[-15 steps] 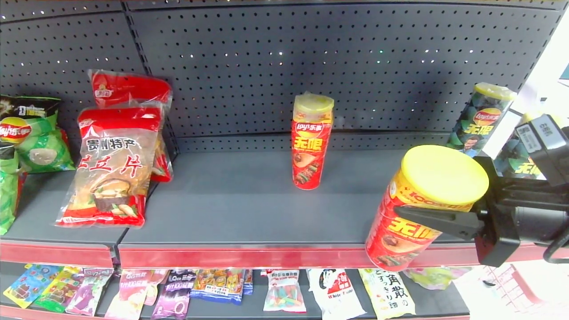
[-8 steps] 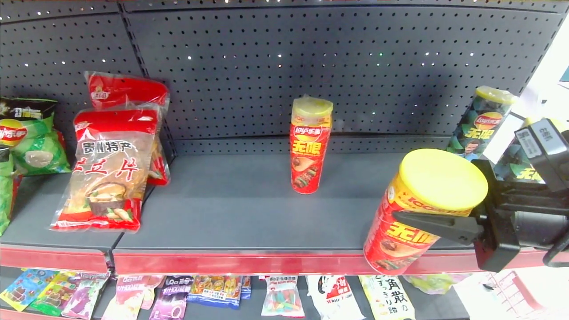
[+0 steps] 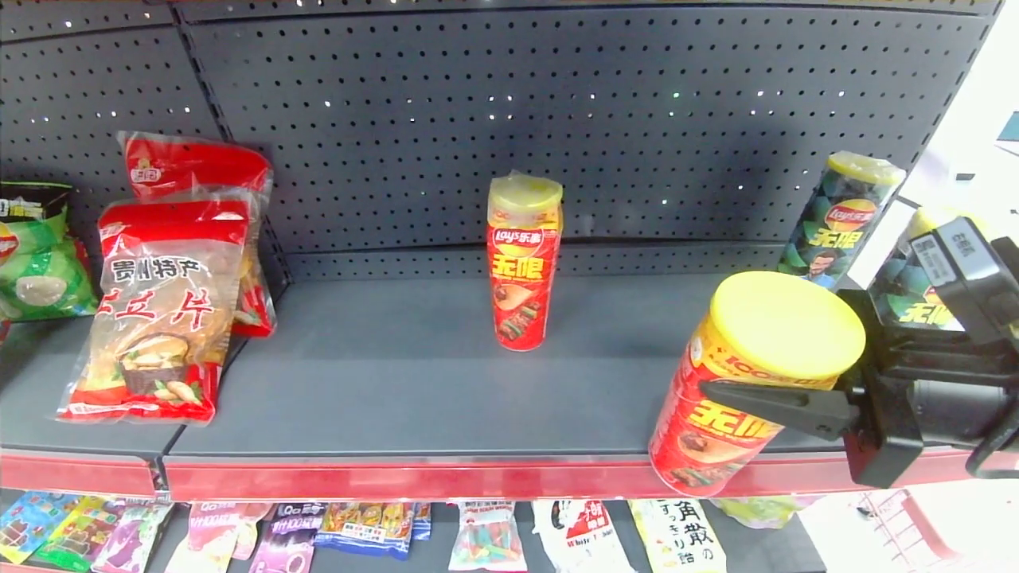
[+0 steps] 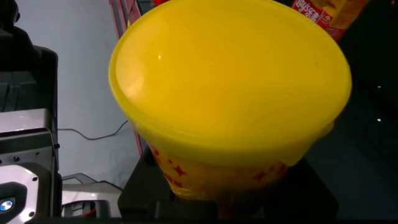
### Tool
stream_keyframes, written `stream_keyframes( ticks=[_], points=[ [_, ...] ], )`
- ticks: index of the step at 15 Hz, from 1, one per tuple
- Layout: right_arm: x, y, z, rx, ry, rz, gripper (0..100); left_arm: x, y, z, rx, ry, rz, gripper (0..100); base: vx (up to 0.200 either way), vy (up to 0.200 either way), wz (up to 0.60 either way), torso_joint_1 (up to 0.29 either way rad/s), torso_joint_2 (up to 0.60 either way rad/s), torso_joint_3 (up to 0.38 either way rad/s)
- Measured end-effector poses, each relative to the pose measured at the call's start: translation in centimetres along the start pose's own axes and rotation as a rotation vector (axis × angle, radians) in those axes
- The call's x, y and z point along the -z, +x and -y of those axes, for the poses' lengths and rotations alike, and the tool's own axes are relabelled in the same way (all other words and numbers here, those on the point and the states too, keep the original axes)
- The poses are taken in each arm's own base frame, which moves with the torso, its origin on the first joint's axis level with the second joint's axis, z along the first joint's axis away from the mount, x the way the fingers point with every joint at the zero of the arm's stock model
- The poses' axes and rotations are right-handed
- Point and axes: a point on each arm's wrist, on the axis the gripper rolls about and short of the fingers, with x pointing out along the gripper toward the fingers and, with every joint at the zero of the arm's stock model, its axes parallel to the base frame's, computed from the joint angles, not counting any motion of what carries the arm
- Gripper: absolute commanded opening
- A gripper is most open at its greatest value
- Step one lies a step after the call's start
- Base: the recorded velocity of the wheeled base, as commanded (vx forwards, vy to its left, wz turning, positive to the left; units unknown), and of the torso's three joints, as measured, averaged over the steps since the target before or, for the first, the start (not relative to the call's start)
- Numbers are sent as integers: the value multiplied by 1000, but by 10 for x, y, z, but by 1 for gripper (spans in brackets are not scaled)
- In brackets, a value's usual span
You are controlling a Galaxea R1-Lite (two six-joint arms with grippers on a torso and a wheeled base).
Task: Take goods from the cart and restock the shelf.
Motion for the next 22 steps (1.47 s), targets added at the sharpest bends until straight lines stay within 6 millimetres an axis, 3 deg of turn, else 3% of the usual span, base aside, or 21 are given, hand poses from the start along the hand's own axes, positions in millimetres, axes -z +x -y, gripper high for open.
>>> stream_keyframes(
  ticks=[16, 19, 22],
  points=[
    [2, 0, -2, -8, 4, -4, 0, 0, 0, 0, 0, 2, 1, 100, 0, 0, 0, 0, 0, 0],
    [5, 0, -4, -11, 10, -10, 0, 0, 0, 0, 0, 1, 1, 100, 200, 0, 0, -6, -1, 1],
    [5, 0, -4, -12, 11, -9, 0, 0, 0, 0, 0, 2, 1, 100, 0, 0, 0, 0, 0, 0]
  ],
)
